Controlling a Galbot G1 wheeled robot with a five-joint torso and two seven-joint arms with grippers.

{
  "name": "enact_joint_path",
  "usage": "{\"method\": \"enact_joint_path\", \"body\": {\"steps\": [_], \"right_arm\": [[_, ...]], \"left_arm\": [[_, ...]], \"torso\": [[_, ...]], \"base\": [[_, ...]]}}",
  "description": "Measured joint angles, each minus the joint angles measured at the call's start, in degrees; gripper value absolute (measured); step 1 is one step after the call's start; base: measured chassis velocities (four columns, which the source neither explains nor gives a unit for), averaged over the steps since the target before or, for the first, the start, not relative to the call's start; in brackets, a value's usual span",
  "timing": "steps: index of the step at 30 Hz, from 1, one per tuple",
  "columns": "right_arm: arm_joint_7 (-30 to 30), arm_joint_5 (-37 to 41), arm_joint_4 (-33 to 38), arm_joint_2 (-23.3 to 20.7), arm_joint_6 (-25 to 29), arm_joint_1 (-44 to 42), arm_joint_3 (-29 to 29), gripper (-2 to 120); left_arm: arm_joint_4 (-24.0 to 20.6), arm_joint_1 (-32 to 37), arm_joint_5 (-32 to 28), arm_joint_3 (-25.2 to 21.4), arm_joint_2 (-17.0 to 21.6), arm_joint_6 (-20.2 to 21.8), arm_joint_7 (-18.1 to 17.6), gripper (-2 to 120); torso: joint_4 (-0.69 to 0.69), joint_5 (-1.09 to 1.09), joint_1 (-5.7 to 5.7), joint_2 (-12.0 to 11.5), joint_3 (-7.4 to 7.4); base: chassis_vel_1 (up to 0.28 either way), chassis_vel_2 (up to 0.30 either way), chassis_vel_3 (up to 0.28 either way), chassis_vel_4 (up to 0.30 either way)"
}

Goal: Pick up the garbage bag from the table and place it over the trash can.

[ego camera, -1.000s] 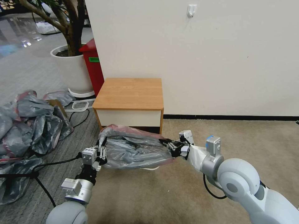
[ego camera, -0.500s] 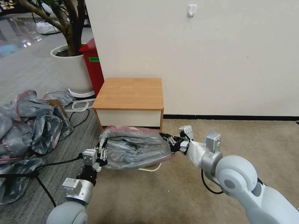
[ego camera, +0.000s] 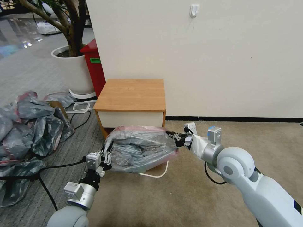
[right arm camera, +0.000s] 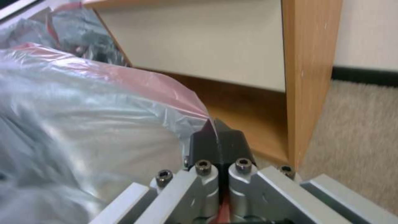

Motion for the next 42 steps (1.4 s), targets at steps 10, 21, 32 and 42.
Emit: {"method": "enact_joint_path", "body": {"steps": [10,21,32,42], "right_arm": [[-2.19,0.87,0.33,-0.93,-0.90,-3.45,1.81,0],[1.80,3.62,5.56,-0.04,-0.61,-8.10,3.01,0],[14.17,9.88,8.44,4.33,6.95,-12.17,4.39,20],[15.93,9.70,13.04,8.76,9.67,-20.79,12.40,55]], "left_arm": [[-0.77,-0.17,-10.71,-0.42,-0.96,2.26,-1.60,8],[-1.05,-1.18,-21.62,-0.93,-1.64,5.31,-8.32,8],[-0.92,-0.93,-22.61,-1.48,-1.86,5.91,-8.70,8],[-0.80,-0.76,-22.24,-1.60,-1.66,5.90,-8.22,8]], "torso": [[-0.01,0.00,0.00,0.00,0.00],[0.00,-0.01,0.00,0.00,0.00],[0.00,-0.02,0.00,0.00,-0.01],[0.00,-0.01,0.00,0.01,0.00]], "base": [[0.000,0.000,0.000,0.000],[0.000,0.000,0.000,0.000],[0.000,0.000,0.000,0.000],[0.000,0.000,0.000,0.000]]}}
